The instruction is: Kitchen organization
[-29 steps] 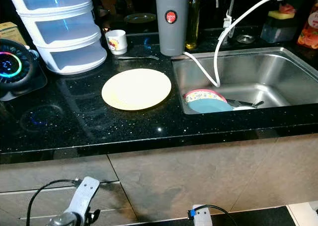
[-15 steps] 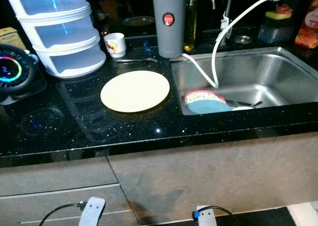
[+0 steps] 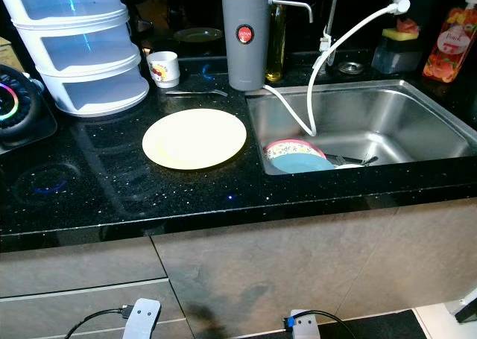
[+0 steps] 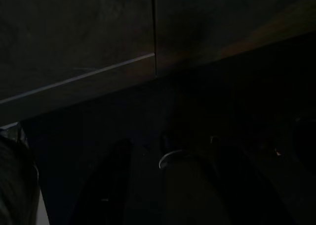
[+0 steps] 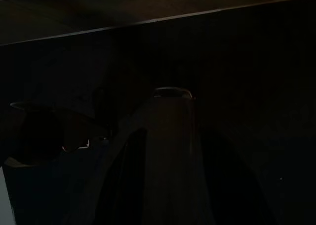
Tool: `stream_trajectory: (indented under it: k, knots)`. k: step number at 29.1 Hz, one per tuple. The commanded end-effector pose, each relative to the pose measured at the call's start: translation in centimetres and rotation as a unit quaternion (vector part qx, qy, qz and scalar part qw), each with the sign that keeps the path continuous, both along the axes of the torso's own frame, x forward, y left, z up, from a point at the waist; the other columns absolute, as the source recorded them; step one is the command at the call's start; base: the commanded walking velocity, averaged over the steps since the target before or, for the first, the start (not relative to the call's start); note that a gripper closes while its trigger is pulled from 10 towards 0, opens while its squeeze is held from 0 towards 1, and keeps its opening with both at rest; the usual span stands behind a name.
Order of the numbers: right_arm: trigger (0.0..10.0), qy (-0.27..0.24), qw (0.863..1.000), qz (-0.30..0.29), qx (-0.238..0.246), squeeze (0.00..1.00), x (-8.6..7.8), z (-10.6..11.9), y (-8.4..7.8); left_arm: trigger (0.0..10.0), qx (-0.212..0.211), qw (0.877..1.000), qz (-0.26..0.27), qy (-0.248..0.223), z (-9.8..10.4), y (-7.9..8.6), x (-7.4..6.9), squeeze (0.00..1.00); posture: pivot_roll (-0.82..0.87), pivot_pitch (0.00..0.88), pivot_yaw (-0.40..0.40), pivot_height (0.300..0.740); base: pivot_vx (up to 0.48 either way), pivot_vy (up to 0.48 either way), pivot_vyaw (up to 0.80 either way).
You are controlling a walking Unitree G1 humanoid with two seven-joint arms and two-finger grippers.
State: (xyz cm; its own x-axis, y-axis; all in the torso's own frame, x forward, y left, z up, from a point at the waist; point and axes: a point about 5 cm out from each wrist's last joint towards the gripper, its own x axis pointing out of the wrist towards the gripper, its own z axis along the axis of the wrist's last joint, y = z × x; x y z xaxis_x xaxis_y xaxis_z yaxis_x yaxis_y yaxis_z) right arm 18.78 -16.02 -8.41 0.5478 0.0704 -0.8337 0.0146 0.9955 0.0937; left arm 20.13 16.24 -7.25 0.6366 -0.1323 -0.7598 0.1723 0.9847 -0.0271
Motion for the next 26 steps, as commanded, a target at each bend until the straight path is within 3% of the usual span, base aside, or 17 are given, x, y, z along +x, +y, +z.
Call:
stream_trajectory:
  k: [1, 5, 17, 26]
  knots:
    - [10.0, 0.01, 1.0, 0.0, 0.008, 0.0, -0.6, -0.3, 0.2, 10.0, 0.014, 1.0, 0.003, -0.002, 0.1, 1.2, -0.1, 0.0, 0.03, 0.088, 0.024, 0.74, 0.0, 0.0, 0.0]
    - [10.0, 0.015, 0.999, 0.002, 0.032, 0.0, -0.6, -0.3, 0.7, 10.0, 0.008, 1.0, 0.011, 0.006, -0.1, 1.3, -0.2, 0.0, 0.04, 0.084, 0.027, 0.74, 0.0, 0.0, 0.0]
    - [10.0, 0.004, 0.999, 0.02, 0.04, 0.0, -0.5, -0.3, 1.9, 10.0, 0.014, 1.0, 0.003, 0.013, -0.2, 1.6, -0.4, 0.0, 0.07, 0.092, 0.058, 0.74, 0.0, 0.0, 0.0]
    - [10.0, 0.01, 0.999, 0.028, 0.026, 0.0, -1.0, -0.5, 1.2, 10.0, 0.016, 1.0, 0.013, 0.023, -0.4, 1.6, -0.7, 0.0, 0.07, 0.097, 0.046, 0.74, 0.0, 0.0, 0.0]
